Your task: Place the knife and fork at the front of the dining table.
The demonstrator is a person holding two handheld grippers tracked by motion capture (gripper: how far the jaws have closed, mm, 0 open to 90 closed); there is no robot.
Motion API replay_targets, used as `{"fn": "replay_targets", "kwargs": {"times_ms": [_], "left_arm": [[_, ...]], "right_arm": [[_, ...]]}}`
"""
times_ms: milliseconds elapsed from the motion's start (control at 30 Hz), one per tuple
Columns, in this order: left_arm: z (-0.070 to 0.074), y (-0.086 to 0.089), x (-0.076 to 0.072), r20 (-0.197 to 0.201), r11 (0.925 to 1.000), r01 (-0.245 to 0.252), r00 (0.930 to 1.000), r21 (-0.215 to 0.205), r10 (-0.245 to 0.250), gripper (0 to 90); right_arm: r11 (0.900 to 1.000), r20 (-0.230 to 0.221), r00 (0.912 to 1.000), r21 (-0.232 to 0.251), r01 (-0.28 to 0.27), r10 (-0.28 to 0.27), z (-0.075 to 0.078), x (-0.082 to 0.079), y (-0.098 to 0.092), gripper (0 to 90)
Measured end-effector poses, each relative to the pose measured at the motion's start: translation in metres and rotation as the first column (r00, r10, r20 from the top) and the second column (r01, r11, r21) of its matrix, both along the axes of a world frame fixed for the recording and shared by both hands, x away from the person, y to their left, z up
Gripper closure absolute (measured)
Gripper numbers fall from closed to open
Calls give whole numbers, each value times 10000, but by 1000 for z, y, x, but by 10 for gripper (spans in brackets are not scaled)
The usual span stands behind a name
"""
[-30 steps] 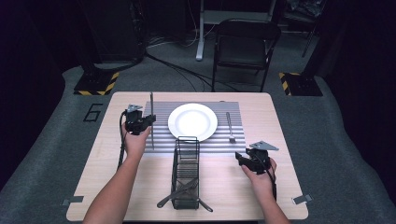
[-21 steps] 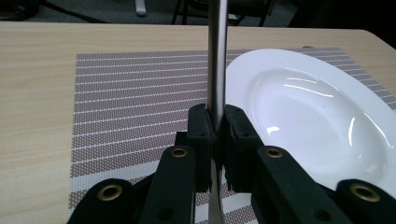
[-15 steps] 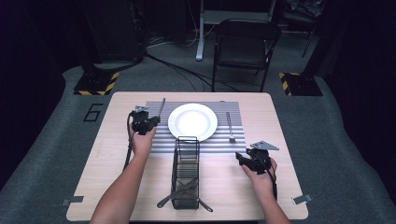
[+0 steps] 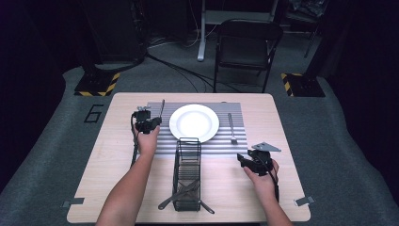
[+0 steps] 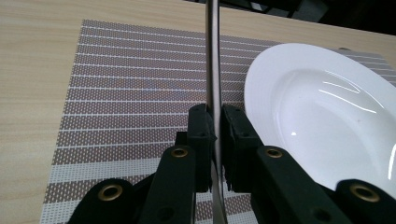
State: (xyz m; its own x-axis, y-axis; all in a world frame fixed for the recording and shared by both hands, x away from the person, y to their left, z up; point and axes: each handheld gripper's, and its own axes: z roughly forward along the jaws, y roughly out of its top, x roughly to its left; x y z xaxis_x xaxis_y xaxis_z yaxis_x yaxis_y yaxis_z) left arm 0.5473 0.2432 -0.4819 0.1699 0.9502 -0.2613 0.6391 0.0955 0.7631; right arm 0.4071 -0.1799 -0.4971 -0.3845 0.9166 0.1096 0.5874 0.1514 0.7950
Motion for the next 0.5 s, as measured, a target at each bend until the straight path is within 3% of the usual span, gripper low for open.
{"fn": "replay_targets", "kwargs": {"times_ms": [100, 300, 500], "left_arm": [[0, -1, 4, -122, 9997, -208, 9997, 114, 209, 823], [-7, -5, 12, -394, 9974, -670, 9970, -259, 660, 823], [-18, -6, 17, -662, 9961, -883, 9939, -50, 878, 823]], "right_arm": [[10000, -35, 10000, 0, -26, 26, 0, 0, 1, 461], [9999, -34, 9999, 9, -114, 114, 0, 0, 2, 461], [9999, -30, 9999, 30, -99, 99, 0, -1, 2, 462]]}}
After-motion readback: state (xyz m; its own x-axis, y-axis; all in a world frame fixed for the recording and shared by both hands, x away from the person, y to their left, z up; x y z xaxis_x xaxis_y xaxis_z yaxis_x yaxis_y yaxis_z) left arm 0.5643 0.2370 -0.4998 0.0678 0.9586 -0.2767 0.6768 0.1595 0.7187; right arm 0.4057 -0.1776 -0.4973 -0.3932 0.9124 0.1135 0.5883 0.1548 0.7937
